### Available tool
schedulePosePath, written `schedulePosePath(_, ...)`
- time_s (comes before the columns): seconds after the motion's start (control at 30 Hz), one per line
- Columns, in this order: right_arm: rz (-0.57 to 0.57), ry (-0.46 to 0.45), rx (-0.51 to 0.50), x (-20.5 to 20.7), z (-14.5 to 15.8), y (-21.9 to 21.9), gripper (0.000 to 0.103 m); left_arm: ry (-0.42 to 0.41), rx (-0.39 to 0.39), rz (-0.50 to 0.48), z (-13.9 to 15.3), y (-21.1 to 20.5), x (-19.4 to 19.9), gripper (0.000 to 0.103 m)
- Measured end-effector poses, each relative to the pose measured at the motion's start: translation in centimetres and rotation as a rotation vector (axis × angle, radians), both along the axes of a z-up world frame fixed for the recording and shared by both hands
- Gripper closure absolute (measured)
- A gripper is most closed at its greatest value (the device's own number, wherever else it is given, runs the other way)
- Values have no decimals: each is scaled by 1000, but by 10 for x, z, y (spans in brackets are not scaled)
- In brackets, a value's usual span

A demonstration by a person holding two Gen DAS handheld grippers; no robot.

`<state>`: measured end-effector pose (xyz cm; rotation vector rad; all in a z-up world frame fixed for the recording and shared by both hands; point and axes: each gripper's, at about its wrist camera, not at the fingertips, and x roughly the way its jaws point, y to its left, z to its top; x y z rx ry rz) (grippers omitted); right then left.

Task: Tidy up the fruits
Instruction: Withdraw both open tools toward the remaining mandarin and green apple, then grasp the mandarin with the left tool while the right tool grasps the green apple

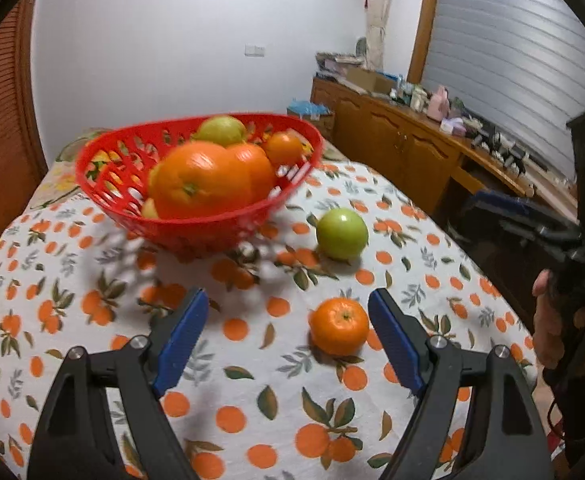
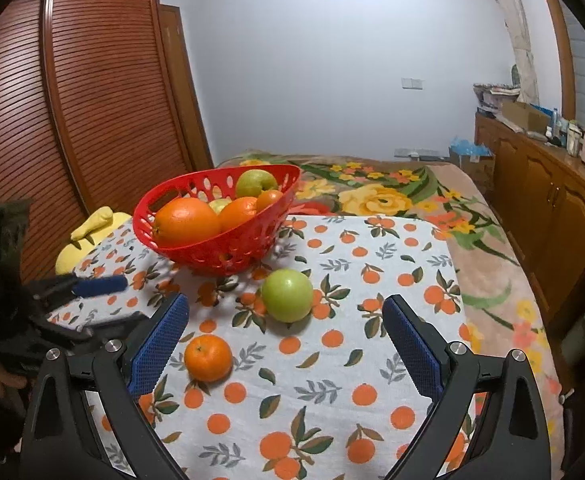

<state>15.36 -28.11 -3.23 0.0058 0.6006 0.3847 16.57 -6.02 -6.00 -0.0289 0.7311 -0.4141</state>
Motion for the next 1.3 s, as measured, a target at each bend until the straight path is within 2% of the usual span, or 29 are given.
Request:
schedulePosePath(0.23, -17, 11, 3, 4, -6, -6, 4, 73, 41, -53, -24, -22, 8, 21)
schedulePosePath(0.5, -31, 34, -4, 12, -13, -10, 4, 134, 45, -89, -41, -35, 16, 21)
schedulePosePath(0.67, -37, 48, -6, 18, -17, -13, 4, 151, 21, -101, -45, -38, 19, 33)
schedulePosePath(0.9, -33, 65, -20, 24, -21, -11, 5, 151, 27, -129, -51, -44, 19, 58)
schedulePosePath(1.3, -4, 120, -73, 57, -37, 3, 18, 102, -10, -76, -36, -19, 13, 60)
